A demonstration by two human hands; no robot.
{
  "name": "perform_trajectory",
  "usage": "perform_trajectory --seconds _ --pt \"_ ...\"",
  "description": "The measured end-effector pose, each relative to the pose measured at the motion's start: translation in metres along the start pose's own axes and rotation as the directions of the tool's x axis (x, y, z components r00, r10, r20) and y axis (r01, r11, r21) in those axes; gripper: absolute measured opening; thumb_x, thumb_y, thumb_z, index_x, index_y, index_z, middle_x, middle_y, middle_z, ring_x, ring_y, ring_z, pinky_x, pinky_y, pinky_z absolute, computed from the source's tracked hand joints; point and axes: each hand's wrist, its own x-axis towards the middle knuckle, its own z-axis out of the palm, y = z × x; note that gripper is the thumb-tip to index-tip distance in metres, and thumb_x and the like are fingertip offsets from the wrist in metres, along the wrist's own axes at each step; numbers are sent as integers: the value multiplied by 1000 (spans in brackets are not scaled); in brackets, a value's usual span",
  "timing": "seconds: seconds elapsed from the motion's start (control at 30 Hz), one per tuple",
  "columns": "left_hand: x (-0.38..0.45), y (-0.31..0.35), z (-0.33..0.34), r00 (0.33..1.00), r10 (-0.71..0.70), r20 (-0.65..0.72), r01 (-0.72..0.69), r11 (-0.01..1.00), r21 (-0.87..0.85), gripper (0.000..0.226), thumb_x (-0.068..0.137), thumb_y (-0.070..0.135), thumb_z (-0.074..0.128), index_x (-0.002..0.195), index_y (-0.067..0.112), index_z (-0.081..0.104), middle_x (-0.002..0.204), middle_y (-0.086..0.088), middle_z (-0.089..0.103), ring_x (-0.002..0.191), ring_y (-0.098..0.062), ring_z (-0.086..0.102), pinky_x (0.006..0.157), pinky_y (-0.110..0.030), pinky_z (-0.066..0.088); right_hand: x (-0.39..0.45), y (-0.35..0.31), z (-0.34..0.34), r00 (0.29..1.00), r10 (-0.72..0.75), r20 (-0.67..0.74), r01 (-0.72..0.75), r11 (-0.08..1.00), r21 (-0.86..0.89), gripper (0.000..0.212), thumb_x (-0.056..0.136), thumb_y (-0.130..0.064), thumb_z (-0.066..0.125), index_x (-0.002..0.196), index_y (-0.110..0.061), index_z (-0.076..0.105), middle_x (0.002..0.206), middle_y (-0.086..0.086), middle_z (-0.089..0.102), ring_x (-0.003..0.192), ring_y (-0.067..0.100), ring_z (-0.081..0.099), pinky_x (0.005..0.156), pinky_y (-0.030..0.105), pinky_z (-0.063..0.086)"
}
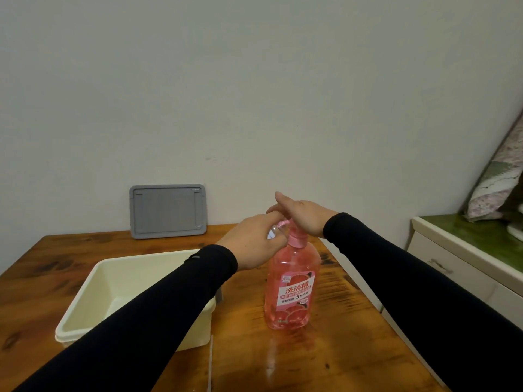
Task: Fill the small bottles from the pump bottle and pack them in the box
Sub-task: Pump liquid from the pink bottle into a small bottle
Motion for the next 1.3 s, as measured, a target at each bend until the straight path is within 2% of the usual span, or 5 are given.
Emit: perform_trajectory --seconds 0.33,0.63,0.87,1.07,1.3 --pt "5 0 -7 1000 7 -13 -7 1000 7 42 91 37 49 133 32 47 130 4 57 93 -4 48 68 -9 32 -2 -9 -7 1000 -12 -6 12 1000 -18 67 95 -64 12 135 -26 50 138 4 53 117 20 50 99 34 33" --pt "1 -6 5 1000 -7 10 7 1000 8 38 92 37 48 130 33 48 121 5 61 91 -8 57 72 -15 45 0 3 5 1000 19 -4 -19 999 -30 69 94 -66 11 130 -27 56 130 3 59 113 19 54 96 34 35" --pt "5 -3 -6 1000 8 -27 -8 1000 -3 43 91 39 49 133 32 47 129 5 57 92 0 47 66 -7 30 -1 -7 -7 1000 -19 -14 19 1000 0 68 94 -65 10 135 -28 50 137 5 52 120 21 50 101 36 32" --pt "1 -7 7 1000 -14 -14 14 999 -42 36 91 38 49 128 34 49 124 5 60 90 -3 53 70 -12 41 2 2 3 1000 25 -6 -25 1000 -19 70 93 -66 12 132 -26 55 133 3 57 113 18 53 94 32 34" --pt "3 -4 -1 1000 -17 -19 16 999 -39 42 91 36 50 133 32 47 132 3 56 95 -4 48 69 -8 33 -1 -5 -3 1000 2 -17 -3 999 -49 68 95 -64 11 134 -26 52 139 5 52 121 22 50 104 37 33"
